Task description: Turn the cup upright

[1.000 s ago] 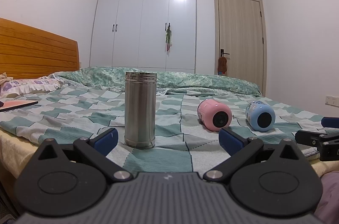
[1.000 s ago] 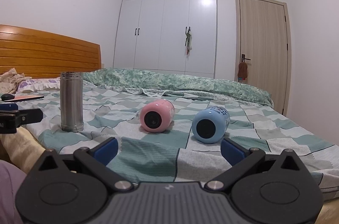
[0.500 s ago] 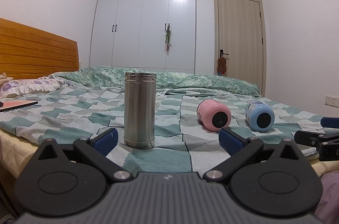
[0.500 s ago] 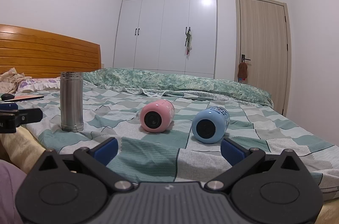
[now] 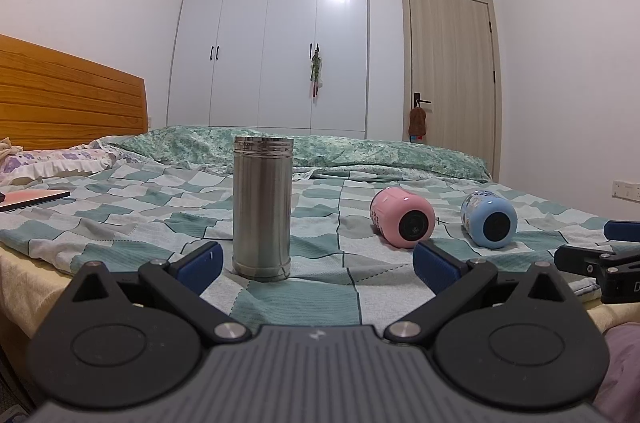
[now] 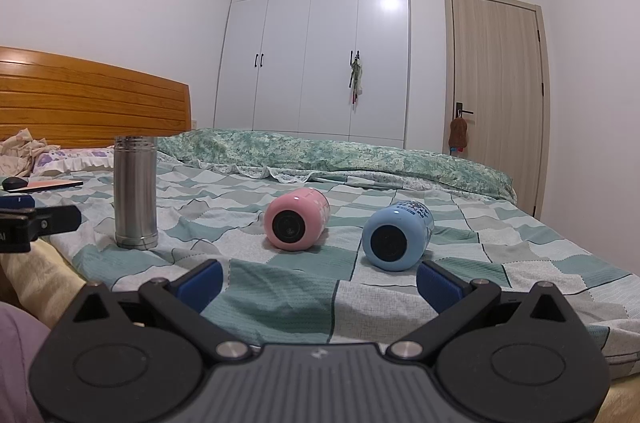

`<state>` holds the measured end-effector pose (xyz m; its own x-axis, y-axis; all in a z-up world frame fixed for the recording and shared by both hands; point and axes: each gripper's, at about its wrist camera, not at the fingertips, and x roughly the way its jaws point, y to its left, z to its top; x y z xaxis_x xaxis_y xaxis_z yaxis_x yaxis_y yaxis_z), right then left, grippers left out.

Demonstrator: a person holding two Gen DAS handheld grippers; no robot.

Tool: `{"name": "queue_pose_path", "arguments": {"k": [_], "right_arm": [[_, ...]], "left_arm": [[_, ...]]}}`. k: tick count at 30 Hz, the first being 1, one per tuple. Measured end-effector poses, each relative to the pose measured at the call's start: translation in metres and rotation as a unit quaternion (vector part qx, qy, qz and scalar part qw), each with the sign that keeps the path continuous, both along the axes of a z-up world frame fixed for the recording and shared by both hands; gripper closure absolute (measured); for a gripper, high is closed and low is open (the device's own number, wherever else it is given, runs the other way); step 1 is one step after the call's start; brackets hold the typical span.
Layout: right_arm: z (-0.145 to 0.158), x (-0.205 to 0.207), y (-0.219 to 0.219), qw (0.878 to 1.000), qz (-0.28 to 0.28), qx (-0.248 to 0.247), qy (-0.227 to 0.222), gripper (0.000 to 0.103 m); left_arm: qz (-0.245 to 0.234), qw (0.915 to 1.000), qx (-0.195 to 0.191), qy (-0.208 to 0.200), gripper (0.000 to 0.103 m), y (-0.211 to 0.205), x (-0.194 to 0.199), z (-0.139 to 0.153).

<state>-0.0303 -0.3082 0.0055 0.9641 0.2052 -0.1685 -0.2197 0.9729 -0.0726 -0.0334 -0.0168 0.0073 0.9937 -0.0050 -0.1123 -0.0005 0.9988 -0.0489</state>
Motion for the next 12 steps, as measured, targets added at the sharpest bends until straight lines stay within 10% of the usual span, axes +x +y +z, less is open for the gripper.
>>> {"name": "queue_pose_path", "arguments": {"k": [12], "right_arm": [[-0.0001,-0.0001,0.0001,1.000,0.000,0.000,0.000,0.000]], "left_arm": [[-0.009,1.0000,-0.002,0.001,0.000,0.0015,-0.0017,0.0004]]}}
